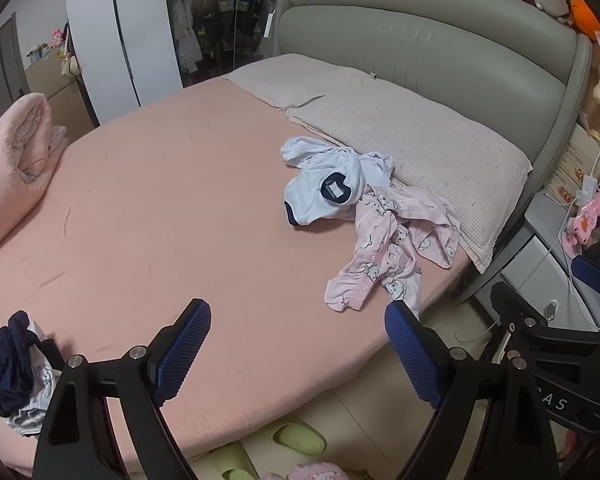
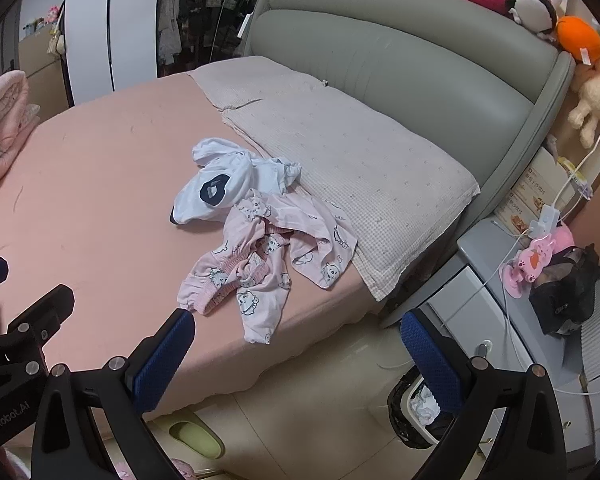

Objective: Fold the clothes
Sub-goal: 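Move both grippers toward the white navy-trimmed shirt on the bed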

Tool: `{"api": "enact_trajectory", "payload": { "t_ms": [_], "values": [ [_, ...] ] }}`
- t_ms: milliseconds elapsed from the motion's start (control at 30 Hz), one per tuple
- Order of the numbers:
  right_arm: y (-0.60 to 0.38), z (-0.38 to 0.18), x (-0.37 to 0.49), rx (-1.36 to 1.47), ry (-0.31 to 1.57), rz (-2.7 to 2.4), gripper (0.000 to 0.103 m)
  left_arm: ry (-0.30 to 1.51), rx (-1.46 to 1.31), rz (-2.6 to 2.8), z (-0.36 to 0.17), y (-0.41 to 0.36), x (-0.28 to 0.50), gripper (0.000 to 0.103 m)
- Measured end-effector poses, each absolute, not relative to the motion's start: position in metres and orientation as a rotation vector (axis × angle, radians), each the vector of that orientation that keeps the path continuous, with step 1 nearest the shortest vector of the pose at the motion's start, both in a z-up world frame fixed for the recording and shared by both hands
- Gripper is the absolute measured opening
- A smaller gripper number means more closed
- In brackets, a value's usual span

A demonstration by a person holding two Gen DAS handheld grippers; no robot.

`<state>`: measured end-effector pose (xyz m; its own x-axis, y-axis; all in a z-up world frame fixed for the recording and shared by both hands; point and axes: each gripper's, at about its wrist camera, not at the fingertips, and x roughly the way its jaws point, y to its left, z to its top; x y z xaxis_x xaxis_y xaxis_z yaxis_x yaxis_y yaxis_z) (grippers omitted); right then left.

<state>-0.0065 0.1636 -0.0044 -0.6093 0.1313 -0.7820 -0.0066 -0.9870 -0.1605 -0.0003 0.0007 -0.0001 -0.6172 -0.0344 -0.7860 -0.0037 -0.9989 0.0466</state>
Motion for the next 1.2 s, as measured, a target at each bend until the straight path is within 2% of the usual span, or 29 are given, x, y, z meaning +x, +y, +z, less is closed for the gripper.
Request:
{"api": "enact_trajectory", "payload": {
  "t_ms": [800, 1033, 1200],
  "values": [
    [0.161, -0.019, -0.02, -1.414, -0.214, 2.734, 0.103, -0.002, 1.444, -2.766, -0.017, -0.002, -0.017, 0.089],
    [0.161, -0.037, -0.045, -1.454, -0.206, 2.756, 0.103, -0.061, 1.399, -2.8, -0.028, 0.001, -0.039, 0.089],
    [0.158, -0.058, -0.067, -1.509, -0.25, 2.744, 0.103, -0.036, 1.45, -2.82, -0.049, -0.005, -0.063, 0.089]
  ]
}}
